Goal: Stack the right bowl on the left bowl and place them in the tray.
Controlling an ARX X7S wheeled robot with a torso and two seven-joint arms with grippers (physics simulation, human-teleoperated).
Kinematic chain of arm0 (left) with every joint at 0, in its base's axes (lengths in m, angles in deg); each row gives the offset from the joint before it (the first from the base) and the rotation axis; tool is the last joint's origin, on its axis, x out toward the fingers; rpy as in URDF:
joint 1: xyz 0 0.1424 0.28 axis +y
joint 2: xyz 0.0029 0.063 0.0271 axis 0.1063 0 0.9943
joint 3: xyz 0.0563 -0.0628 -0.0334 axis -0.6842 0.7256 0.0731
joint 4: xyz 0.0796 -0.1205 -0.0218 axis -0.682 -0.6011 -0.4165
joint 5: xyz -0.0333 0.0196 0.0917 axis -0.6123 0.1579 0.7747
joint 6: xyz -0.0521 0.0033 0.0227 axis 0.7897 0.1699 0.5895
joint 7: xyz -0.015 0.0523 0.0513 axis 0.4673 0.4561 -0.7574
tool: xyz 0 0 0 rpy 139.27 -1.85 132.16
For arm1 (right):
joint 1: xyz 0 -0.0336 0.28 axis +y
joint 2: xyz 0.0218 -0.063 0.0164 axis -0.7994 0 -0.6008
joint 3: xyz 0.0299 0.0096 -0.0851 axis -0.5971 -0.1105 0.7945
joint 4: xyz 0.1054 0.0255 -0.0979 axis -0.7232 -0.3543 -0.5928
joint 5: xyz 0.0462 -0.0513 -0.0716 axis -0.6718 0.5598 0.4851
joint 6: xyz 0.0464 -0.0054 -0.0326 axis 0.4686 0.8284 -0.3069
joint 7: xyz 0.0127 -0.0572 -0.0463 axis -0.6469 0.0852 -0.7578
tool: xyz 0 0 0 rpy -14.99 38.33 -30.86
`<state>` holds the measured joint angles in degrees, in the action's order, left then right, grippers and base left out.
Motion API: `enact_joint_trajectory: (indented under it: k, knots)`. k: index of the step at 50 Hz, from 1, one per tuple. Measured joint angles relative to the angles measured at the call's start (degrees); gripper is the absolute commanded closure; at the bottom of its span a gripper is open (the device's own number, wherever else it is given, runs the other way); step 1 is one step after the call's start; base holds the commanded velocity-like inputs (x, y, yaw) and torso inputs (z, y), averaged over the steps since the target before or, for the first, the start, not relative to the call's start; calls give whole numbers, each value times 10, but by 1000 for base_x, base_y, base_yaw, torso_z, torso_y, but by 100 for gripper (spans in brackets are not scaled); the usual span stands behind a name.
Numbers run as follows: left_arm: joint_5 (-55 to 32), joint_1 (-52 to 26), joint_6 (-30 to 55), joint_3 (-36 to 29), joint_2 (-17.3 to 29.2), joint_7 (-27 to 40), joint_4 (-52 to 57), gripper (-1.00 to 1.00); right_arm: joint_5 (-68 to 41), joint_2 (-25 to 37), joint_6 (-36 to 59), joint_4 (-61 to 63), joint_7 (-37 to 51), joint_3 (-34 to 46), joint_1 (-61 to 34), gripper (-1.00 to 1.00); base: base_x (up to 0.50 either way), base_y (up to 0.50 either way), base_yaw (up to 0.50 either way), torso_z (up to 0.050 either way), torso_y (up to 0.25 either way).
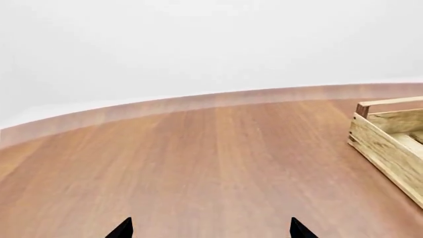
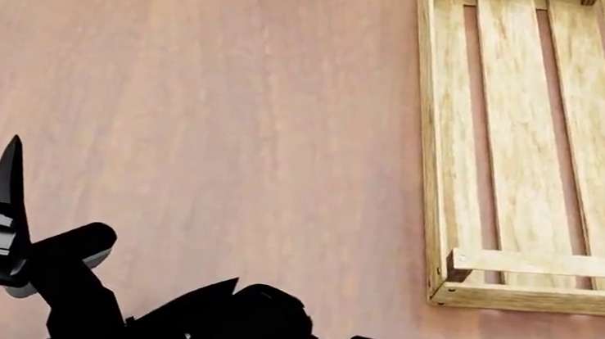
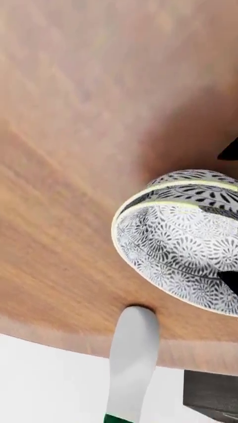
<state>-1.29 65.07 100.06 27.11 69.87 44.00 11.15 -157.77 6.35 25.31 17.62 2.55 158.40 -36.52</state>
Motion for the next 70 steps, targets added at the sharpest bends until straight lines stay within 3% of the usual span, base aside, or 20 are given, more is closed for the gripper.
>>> enact_joint_trajectory:
  k: [30, 43, 70]
  knots:
    - [-2, 23, -34, -1, 4, -10, -6, -100, 48, 2, -43, -4, 5, 6, 12, 100, 0, 0, 0, 0, 0]
    - [-17, 21, -30, 5, 2, -9, -7, -100, 39, 2, -52, -20, 17, 16, 10, 100, 0, 0, 0, -1, 159]
    - [-16, 25, -47, -2, 3, -9, -12, -100, -96, 2, -77, -168, 31, 32, -81, 100, 0, 0, 0, 0, 0]
